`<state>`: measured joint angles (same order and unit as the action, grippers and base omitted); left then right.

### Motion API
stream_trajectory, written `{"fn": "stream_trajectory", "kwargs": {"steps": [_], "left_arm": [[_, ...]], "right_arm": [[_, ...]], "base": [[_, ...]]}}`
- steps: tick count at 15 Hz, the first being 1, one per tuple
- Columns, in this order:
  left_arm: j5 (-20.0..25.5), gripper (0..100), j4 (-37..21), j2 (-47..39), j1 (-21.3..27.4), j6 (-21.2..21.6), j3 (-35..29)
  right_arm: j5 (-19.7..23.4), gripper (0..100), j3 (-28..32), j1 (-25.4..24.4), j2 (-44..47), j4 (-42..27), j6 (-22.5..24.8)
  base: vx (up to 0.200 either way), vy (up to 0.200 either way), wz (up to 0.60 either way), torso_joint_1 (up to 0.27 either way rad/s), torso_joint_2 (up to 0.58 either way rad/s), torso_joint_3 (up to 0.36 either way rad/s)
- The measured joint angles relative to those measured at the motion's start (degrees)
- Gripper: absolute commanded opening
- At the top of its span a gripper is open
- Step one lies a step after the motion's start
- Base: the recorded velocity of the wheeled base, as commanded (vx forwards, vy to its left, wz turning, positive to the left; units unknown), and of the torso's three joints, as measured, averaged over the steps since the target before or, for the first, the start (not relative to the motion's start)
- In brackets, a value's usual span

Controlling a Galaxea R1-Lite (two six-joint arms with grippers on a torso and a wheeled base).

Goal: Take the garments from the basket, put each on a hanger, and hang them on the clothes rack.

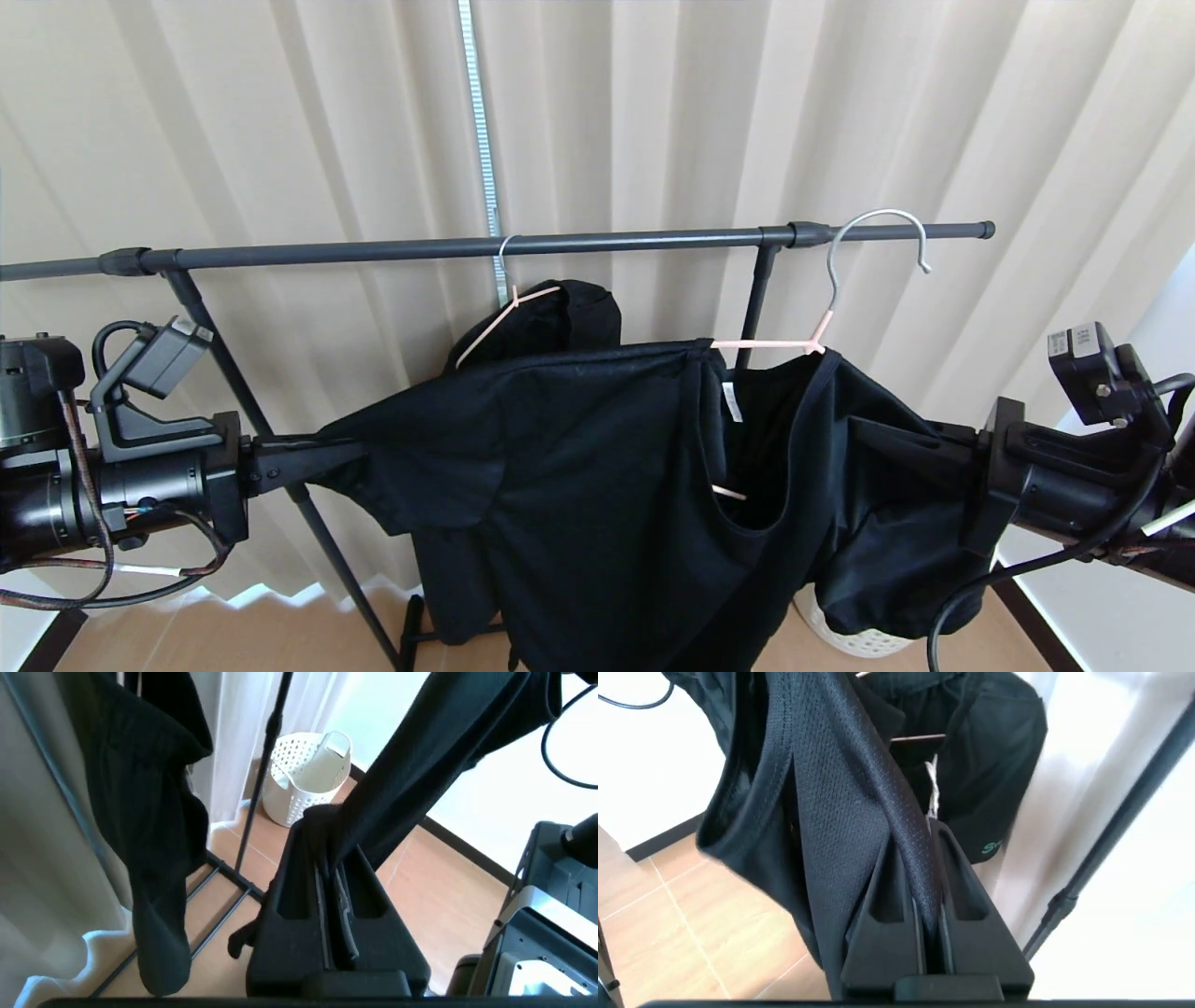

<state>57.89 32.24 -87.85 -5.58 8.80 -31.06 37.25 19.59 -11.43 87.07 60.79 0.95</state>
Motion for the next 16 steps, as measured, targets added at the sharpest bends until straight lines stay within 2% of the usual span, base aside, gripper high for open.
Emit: {"fn": "stream_trajectory", "kwargs": {"steps": [4, 10, 11, 16], "left_arm": [[0.0, 0, 0.0, -0.6, -1.2, 0.0, -0.7], [0.0, 0, 0.0, -0.8, -1.3, 0.2, -0.6], [0.1, 100, 0.0, -0.8, -1.3, 0.4, -0.5], [0.5, 100, 0.1, -0.3, -1.2, -0.2, -0.1]], "right_arm": [[2.5, 0, 0.8, 3.3, 1.1, 0.0, 0.0], [2.8, 0, 0.9, 4.2, 1.4, 0.0, 0.0], [2.8, 0, 0.9, 4.2, 1.5, 0.0, 0.0], [2.7, 0, 0.9, 4.2, 1.9, 0.0, 0.0]], "base": [[0.0, 0.0, 0.0, 0.0, 0.0, 0.0], [0.0, 0.0, 0.0, 0.0, 0.0, 0.0], [0.0, 0.0, 0.0, 0.0, 0.0, 0.0], [0.0, 0.0, 0.0, 0.0, 0.0, 0.0]]}}
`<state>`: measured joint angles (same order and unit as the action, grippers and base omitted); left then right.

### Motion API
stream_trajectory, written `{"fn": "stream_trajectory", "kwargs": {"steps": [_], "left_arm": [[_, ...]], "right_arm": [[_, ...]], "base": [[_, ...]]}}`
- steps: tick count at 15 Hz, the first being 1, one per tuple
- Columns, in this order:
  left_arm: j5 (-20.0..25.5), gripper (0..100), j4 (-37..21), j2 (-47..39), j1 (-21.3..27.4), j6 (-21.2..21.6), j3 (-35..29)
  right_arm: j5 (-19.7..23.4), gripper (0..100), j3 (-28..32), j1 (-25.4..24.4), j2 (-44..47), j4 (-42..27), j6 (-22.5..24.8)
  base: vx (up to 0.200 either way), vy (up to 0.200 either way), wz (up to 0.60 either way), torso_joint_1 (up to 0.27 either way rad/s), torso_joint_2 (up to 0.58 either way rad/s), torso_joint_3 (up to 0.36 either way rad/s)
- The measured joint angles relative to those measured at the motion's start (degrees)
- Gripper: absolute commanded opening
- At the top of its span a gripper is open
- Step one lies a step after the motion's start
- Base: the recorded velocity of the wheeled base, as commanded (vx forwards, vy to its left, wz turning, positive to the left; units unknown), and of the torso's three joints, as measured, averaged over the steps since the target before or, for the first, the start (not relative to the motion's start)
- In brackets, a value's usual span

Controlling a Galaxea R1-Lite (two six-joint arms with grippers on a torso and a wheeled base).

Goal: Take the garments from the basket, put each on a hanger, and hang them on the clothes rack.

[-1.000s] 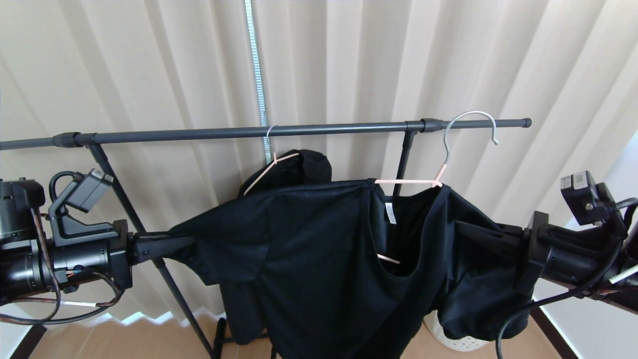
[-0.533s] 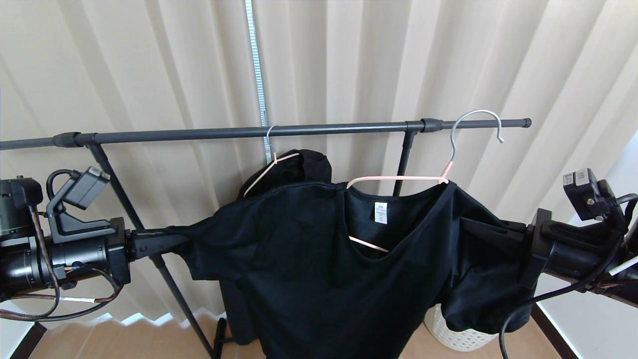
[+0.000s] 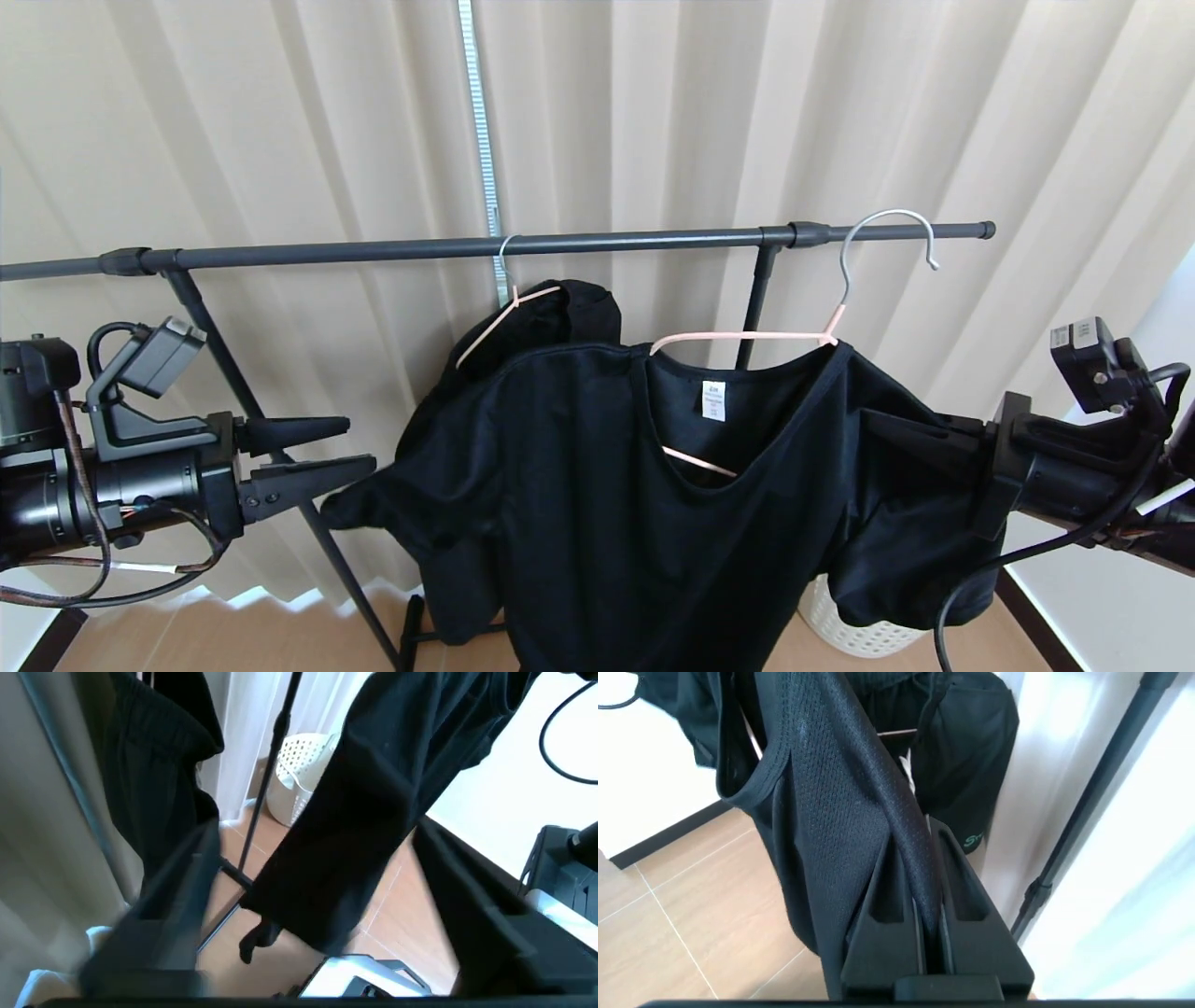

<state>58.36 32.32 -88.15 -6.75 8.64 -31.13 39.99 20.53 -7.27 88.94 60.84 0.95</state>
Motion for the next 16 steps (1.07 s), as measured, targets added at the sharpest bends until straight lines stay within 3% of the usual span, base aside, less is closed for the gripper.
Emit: {"fn": "stream_trajectory", "kwargs": {"steps": [4, 7, 10, 11, 13, 16], "left_arm": [[-0.3, 100, -0.2, 3.8, 3.4, -8.4, -2.1], [-0.5, 100, -0.9, 6.0, 8.5, -10.4, -6.2], [-2.6, 100, -14.1, 7.3, 14.4, -10.0, -13.5], [-5.3, 100, -19.7, 7.6, 17.7, -8.3, -17.0], [-14.3, 100, -26.7, 7.4, 25.0, 1.1, -21.7], [-18.0, 100, -32.1, 5.8, 32.6, 10.3, -23.6]], "right_arm": [[0.0, 0, -0.6, -1.2, 1.4, 0.0, 0.2], [-0.2, 0, -1.3, -4.6, 3.6, 0.2, 0.3], [-0.4, 0, -2.0, -8.3, 5.1, 0.3, 0.3], [-0.4, 0, -2.2, -9.2, 5.4, 0.3, 0.3], [-0.6, 0, -2.5, -10.9, 5.7, 0.1, 0.3], [-0.7, 0, -2.7, -12.5, 6.0, 0.0, 0.3]], "base": [[0.0, 0.0, 0.0, 0.0, 0.0, 0.0], [0.0, 0.0, 0.0, 0.0, 0.0, 0.0], [0.0, 0.0, 0.0, 0.0, 0.0, 0.0], [0.0, 0.0, 0.0, 0.0, 0.0, 0.0], [0.0, 0.0, 0.0, 0.0, 0.0, 0.0], [0.0, 0.0, 0.0, 0.0, 0.0, 0.0]]}}
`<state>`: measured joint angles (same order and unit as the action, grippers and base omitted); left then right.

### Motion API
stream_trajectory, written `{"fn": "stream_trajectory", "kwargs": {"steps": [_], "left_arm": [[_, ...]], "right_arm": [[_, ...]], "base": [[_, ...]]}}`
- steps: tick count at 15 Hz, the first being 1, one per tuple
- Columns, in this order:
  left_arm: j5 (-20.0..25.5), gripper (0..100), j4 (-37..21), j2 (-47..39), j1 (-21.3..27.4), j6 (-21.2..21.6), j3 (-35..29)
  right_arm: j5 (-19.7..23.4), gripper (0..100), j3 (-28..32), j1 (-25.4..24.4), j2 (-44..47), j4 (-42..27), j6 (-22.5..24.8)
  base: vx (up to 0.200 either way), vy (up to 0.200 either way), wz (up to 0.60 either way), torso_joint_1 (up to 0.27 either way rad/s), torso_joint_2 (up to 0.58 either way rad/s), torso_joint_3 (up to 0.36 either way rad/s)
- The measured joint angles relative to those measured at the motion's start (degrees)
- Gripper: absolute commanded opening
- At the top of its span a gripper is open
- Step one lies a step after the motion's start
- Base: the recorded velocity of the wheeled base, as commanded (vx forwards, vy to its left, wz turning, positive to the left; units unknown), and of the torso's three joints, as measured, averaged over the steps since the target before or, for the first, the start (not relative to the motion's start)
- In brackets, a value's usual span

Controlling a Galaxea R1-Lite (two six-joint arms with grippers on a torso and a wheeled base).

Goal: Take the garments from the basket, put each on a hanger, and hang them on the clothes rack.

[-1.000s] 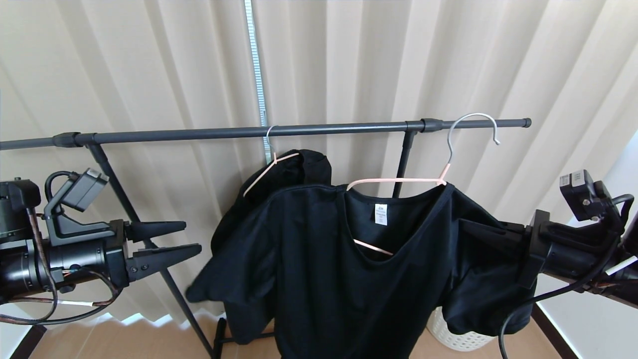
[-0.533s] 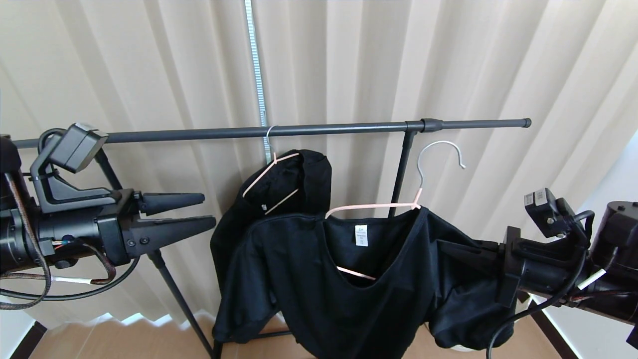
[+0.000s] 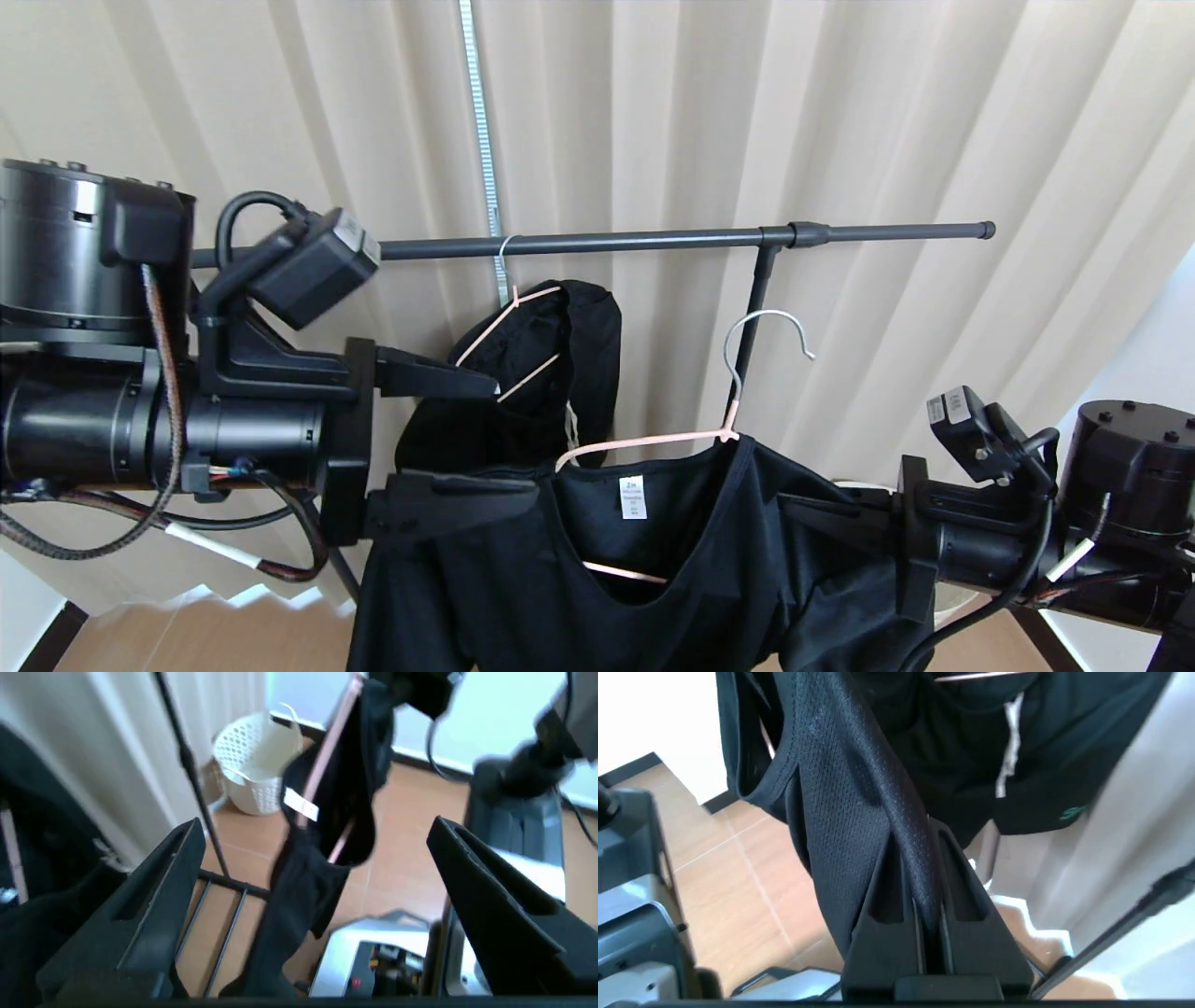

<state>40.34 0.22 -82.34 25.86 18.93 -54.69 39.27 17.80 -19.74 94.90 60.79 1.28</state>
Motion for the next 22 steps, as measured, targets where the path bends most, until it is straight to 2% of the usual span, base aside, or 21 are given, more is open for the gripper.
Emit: {"fn": "stream_trajectory", "kwargs": {"steps": [1, 3, 6, 13, 14, 22], "left_arm": [[-0.1, 100, -0.2, -0.6, 0.9, 1.7, -0.2], [-0.1, 100, -0.7, -2.4, 2.3, 9.1, 1.1], [-0.4, 100, -0.5, -4.9, 4.4, 10.0, 2.4], [-3.3, 100, 0.4, -8.8, 5.9, 10.0, 2.3], [-3.9, 0, 0.6, -9.0, 6.0, 9.8, 2.4], [-4.3, 0, 1.0, -8.9, 5.8, 9.9, 3.3]], "right_arm": [[0.0, 0, -0.1, -0.3, 0.0, 0.0, 0.0], [0.0, 0, -0.4, -1.0, -0.1, 0.0, 0.0], [0.0, 0, -0.5, -1.7, -0.3, 0.0, 0.0], [-0.1, 0, -1.0, -3.7, -2.1, -0.1, 0.1], [-0.1, 0, -1.0, -3.9, -2.5, -0.1, 0.1], [-0.7, 0, -1.2, -4.0, -3.5, 0.3, 0.0]], "base": [[0.0, 0.0, 0.0, 0.0, 0.0, 0.0], [0.0, 0.0, 0.0, 0.0, 0.0, 0.0], [0.0, 0.0, 0.0, 0.0, 0.0, 0.0], [0.0, 0.0, 0.0, 0.0, 0.0, 0.0], [0.0, 0.0, 0.0, 0.0, 0.0, 0.0], [0.0, 0.0, 0.0, 0.0, 0.0, 0.0]]}}
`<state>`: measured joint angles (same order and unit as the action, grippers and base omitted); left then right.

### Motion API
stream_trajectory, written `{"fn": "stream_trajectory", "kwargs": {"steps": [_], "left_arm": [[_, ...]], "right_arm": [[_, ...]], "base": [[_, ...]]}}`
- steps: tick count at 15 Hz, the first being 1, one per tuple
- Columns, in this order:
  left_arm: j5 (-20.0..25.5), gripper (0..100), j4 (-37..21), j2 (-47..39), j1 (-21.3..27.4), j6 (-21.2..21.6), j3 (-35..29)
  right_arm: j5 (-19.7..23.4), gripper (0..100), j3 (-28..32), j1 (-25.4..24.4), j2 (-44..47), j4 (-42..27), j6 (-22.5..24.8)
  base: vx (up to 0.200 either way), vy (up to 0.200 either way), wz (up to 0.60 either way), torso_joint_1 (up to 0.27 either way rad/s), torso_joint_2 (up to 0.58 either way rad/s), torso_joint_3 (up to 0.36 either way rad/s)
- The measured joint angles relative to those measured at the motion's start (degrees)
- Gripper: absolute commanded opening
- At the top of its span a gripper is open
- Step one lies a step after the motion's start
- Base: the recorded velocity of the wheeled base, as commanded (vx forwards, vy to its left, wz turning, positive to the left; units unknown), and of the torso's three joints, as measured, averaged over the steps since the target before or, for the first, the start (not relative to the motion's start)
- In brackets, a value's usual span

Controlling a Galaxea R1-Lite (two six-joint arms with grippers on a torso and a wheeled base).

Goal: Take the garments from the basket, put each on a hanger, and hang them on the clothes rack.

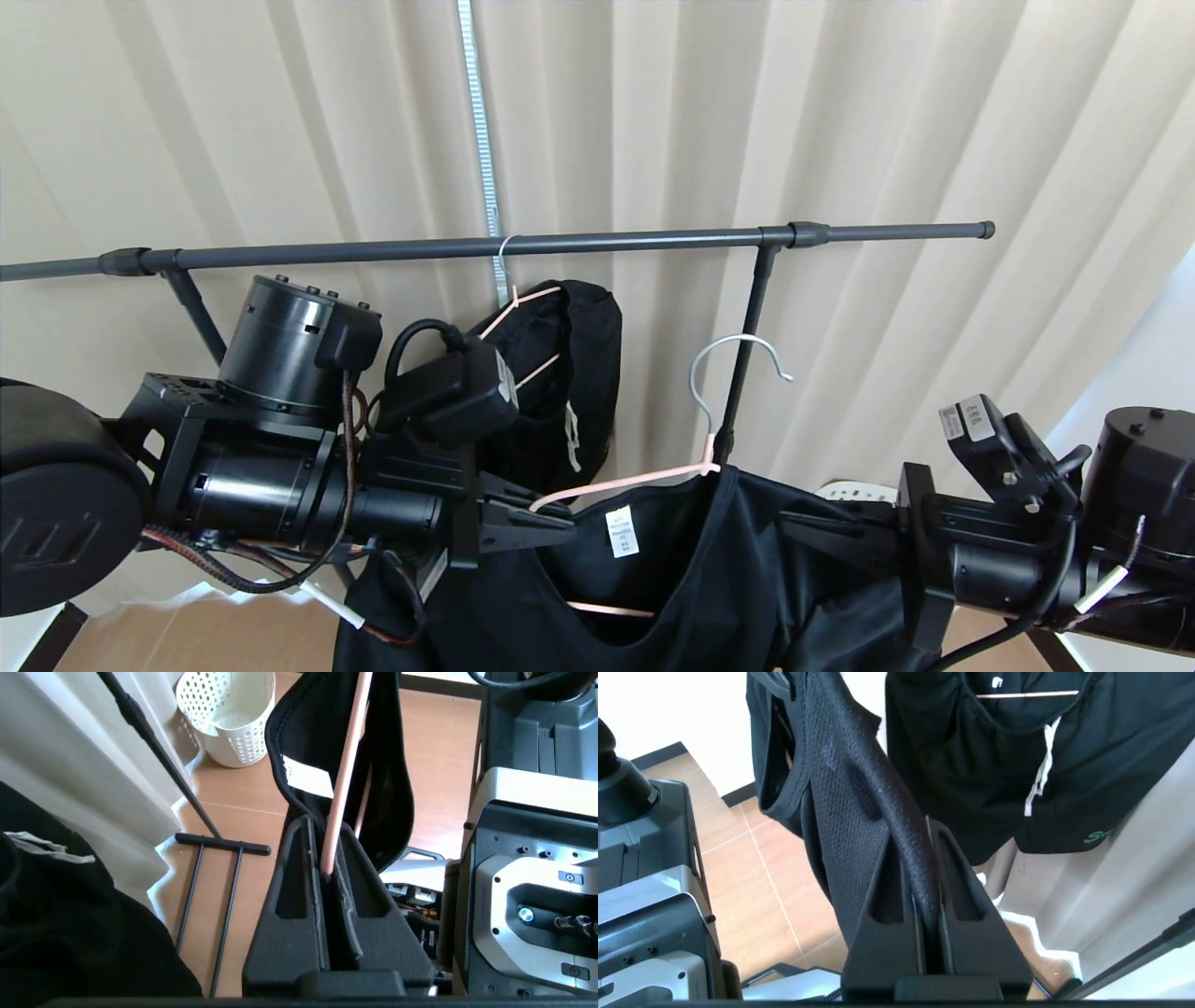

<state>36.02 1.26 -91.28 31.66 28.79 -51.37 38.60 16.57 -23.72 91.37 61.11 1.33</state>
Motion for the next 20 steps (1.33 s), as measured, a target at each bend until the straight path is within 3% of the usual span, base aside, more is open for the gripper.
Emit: {"fn": "stream_trajectory", "kwargs": {"steps": [2, 3, 20], "left_arm": [[0.0, 0, 0.0, 0.0, -0.1, 0.0, 0.0], [0.0, 0, 0.0, 0.1, -0.1, 0.0, 0.0], [0.1, 0, 0.0, 11.0, -9.0, -0.1, 3.4]], "right_arm": [[-0.6, 0, -0.1, 0.0, 0.0, 0.0, 0.0], [-1.2, 100, -0.1, 0.0, 0.0, 0.1, 0.0], [-1.0, 100, 1.4, 8.9, 0.6, 0.1, 1.0]], "base": [[0.0, 0.0, 0.0, 0.0, 0.0, 0.0], [0.0, 0.0, 0.0, 0.0, 0.0, 0.0], [0.0, 0.0, 0.0, 0.0, 0.0, 0.0]]}}
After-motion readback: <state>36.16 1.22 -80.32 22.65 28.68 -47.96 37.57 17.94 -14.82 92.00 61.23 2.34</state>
